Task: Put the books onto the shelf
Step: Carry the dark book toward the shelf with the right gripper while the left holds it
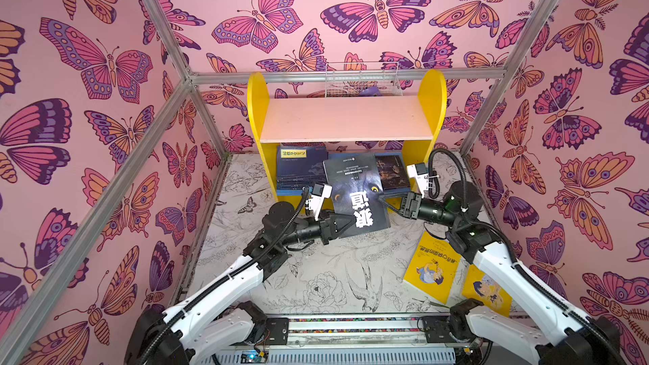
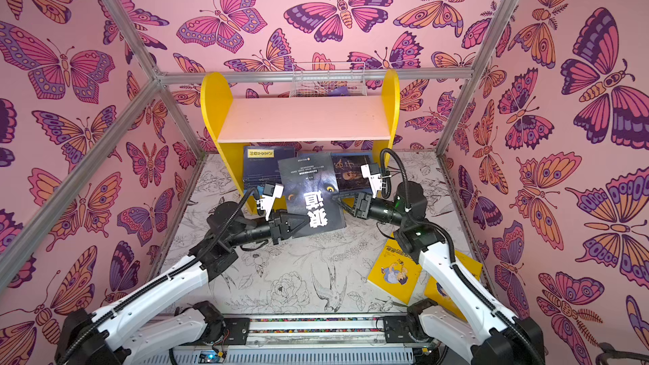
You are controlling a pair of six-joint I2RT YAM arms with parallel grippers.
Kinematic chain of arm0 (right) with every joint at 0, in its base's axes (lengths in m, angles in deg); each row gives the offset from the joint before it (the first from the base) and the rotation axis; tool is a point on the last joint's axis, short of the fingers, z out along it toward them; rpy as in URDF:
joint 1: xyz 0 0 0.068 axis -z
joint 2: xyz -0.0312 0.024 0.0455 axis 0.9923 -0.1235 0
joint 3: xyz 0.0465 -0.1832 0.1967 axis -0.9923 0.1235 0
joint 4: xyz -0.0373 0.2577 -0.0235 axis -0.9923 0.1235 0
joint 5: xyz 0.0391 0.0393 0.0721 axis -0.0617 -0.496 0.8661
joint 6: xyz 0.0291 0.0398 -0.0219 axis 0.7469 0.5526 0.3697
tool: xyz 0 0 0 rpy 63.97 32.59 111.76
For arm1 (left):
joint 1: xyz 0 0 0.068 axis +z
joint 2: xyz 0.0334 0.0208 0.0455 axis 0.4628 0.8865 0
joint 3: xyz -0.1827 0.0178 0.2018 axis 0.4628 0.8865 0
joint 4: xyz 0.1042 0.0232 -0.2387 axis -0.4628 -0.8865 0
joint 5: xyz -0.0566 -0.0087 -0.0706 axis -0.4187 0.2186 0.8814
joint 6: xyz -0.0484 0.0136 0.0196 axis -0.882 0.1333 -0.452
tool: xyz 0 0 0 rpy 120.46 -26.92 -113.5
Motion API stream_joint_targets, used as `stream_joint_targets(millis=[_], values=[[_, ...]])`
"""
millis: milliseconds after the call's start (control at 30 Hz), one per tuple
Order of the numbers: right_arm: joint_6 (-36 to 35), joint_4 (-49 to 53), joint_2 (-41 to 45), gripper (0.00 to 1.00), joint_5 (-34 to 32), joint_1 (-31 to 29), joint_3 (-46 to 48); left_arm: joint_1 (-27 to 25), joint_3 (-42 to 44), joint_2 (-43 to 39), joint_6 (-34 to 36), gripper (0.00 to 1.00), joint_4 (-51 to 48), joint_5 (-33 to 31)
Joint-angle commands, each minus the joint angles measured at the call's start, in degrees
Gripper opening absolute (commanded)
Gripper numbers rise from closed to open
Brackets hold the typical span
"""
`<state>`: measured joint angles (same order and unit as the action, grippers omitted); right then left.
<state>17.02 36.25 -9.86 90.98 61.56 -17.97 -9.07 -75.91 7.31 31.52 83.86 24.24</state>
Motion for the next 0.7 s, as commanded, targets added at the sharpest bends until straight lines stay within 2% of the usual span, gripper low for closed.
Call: stream_joint_targets(millis=[0,100,233,300,367,400,433,467,500,533,567,600,633,667], values=[[-7.3,5.7,-0.2,0.54,2.9,1.0,-3.9,0.2,-2.8,-2.3,9.3,0.00,-14.0,9.2],[-4.2,1.0,-2.1,0.51,8.8,1.0,-4.2,0.2,-3.7,-3.1,10.8,0.00,-17.5,13.4],[-2.9,-0.4,-3.2,0.44,12.0,1.0,-3.8,0.2,-5.1,-3.9,13.7,0.00,-21.5,14.5],[-2.5,-1.4,-3.1,0.34,13.4,1.0,-3.3,0.3,-5.8,-3.6,14.8,0.00,-22.9,14.5],[-1.6,-2.6,-2.9,0.14,14.6,1.0,-2.8,0.3,-6.4,-3.2,15.9,0.00,-23.8,13.6],[-1.1,-3.1,-3.0,0.08,15.3,1.0,-2.6,0.3,-6.6,-3.1,16.2,0.00,-24.3,12.8],[-1.1,-3.1,-2.8,0.02,15.9,1.0,-2.5,0.5,-6.6,-3.0,16.6,0.00,-24.3,11.4],[-1.4,-2.6,-2.7,0.00,15.6,1.0,-2.4,0.6,-6.7,-3.0,16.8,0.00,-24.3,9.3],[-1.6,-2.0,-2.5,0.00,15.0,1.0,-2.3,0.7,-6.8,-3.2,16.8,0.06,-24.3,6.7],[-1.9,-1.4,-2.2,0.00,13.3,0.9,-2.2,0.7,-6.8,-3.5,16.6,0.25,-24.3,2.7],[-1.9,-1.0,-1.9,0.00,11.1,1.0,-2.0,0.8,-6.8,-3.9,16.1,0.53,-24.4,-2.3],[-1.8,-0.6,-1.8,0.00,8.1,0.9,-1.8,0.9,-6.8,-4.3,15.4,0.72,-24.5,-7.4],[-1.4,-0.3,-1.5,0.00,3.7,1.0,-1.5,1.2,-6.8,-4.8,14.3,0.79,-25.1,-13.6],[0.2,-1.9,-1.7,0.00,-0.6,1.0,-1.0,1.5,-6.8,-5.2,12.9,0.81,-25.8,-20.4]])
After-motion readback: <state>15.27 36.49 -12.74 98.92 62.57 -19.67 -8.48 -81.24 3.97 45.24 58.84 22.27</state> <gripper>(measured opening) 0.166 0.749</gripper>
